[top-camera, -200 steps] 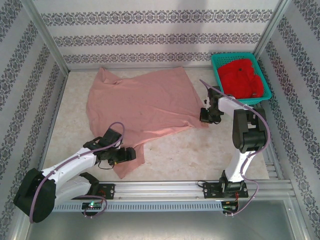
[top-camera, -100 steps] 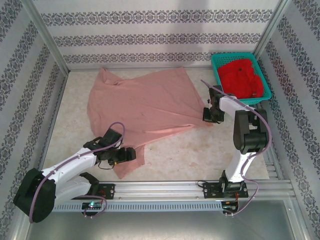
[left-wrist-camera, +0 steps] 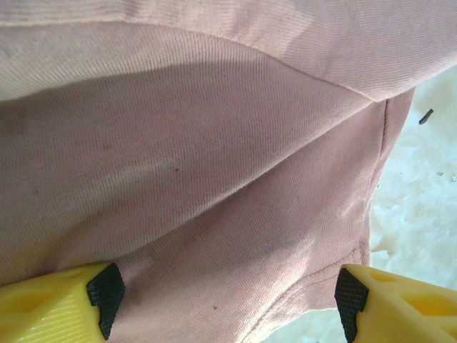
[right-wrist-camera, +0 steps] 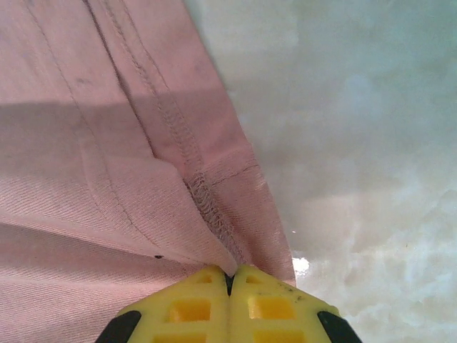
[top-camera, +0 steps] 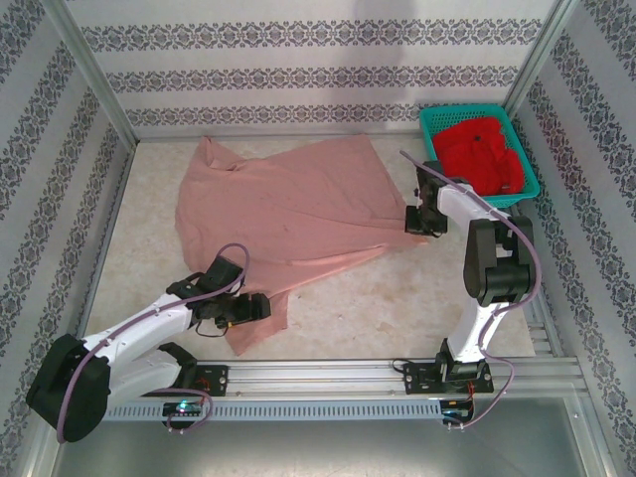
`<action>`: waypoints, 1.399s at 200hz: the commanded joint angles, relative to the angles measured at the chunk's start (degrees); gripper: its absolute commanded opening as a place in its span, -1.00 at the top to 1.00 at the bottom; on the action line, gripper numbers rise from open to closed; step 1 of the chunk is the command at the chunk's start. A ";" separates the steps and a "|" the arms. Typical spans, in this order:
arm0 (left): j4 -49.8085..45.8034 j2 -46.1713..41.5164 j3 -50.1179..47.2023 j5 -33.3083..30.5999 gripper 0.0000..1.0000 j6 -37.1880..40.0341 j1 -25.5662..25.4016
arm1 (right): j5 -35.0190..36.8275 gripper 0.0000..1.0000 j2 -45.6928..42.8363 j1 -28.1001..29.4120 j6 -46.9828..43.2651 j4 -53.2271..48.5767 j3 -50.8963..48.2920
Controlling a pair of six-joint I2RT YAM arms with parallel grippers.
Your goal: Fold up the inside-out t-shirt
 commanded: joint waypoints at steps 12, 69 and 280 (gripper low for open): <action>-5.14 0.49 -1.24 -2.52 -0.63 -0.81 -0.97 | -0.82 1.00 1.34 -1.13 -0.62 -1.99 2.64; -5.27 0.52 -1.17 -2.71 -0.62 -0.85 -1.13 | 1.44 0.96 3.04 -1.53 -1.15 -3.64 3.85; -5.80 -0.02 -0.64 -3.03 -0.63 -0.68 -1.66 | -0.17 0.48 -0.98 -0.87 -0.63 -1.57 1.83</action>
